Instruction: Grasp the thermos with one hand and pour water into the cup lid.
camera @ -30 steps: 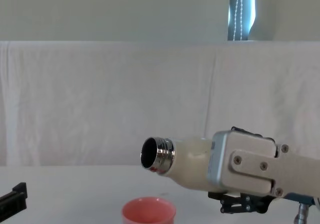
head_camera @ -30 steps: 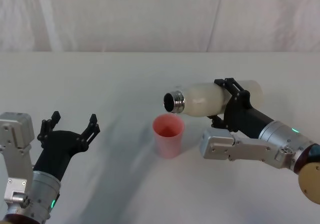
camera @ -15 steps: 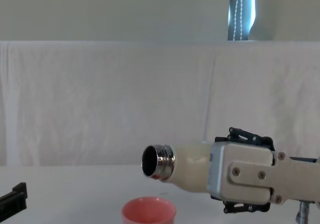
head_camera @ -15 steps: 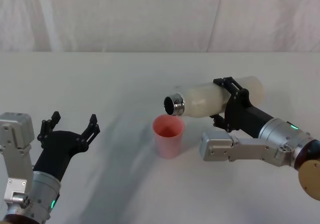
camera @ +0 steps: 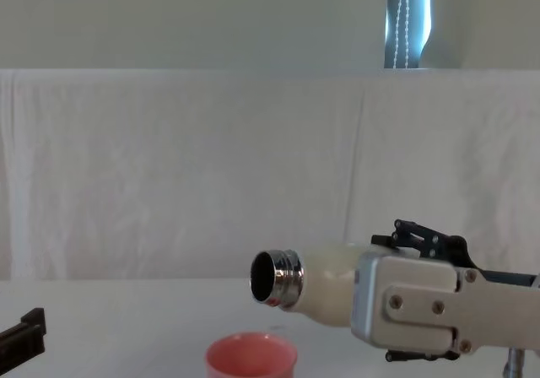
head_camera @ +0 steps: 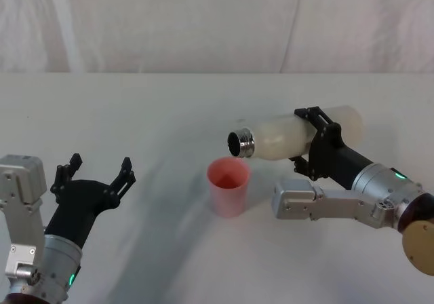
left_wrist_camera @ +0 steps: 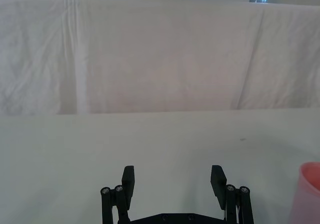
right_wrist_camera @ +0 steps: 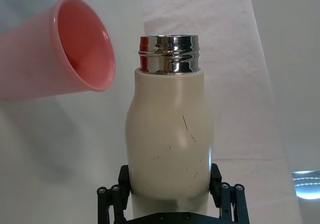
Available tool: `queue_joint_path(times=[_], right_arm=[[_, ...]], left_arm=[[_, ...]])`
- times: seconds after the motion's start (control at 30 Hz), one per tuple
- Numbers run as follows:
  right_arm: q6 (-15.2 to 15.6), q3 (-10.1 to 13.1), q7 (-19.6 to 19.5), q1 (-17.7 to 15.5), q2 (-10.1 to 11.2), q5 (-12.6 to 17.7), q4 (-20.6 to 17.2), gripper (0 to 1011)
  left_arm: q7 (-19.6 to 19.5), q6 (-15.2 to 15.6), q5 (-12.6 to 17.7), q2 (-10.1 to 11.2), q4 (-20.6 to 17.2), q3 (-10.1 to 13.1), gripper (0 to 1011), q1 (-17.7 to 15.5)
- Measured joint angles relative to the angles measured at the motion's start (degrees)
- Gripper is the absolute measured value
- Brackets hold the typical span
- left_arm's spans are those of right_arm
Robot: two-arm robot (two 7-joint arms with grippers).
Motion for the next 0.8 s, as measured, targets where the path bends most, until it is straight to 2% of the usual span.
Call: queue_joint_path(times=[0.6,0.8], right_arm=[[0.5,-0.8,-1.2,0.2,0.3,-2.9,0.7,951],[0.8,-1.3,-1.9,0.3,0.7,-4.7,0.5,951]], left_arm=[[0.0,0.0,0.0,0.0,0.0,0.0,1001,0.0],[0.0,0.0,0.0,0.0,0.0,0.0,1001,0.0]])
